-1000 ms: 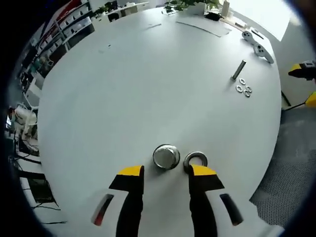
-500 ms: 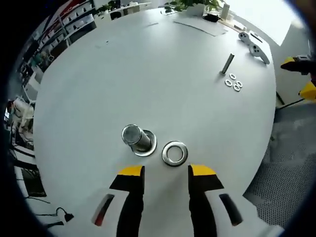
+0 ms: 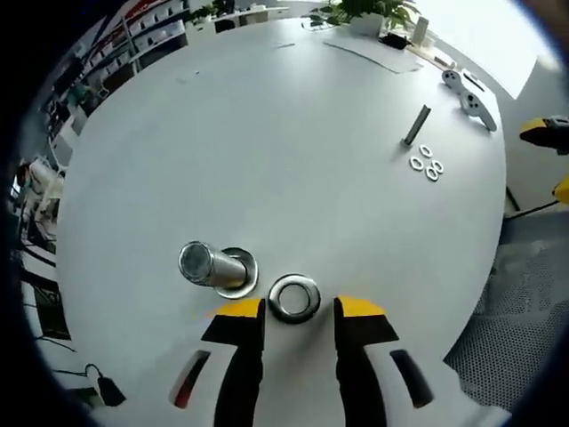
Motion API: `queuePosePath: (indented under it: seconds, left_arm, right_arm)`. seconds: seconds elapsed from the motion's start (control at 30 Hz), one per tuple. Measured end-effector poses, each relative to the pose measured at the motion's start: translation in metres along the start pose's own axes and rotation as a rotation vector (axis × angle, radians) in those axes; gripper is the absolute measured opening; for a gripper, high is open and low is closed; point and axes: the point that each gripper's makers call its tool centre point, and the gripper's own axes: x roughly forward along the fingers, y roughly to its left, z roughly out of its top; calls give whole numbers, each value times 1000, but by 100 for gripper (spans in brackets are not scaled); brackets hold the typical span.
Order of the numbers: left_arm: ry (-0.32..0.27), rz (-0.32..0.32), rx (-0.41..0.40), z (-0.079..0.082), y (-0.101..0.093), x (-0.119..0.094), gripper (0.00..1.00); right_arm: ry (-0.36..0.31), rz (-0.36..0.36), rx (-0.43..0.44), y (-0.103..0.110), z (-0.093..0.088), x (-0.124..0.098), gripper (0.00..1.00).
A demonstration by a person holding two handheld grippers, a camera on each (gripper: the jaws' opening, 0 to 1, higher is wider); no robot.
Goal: Place the washer onto the threaded stud by aligning its center hole with the stud, sliding it down to the base, and recovering from edge contact or off-axis alignment until the washer reaches the visible bottom stop.
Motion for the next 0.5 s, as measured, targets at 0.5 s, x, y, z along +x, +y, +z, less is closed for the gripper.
queuePosePath:
  seconds: [0.5]
  left_arm:
    - [31,3,38,-10,2,-4,21]
  right_arm:
    - [0,8,-8,2,0,0,53]
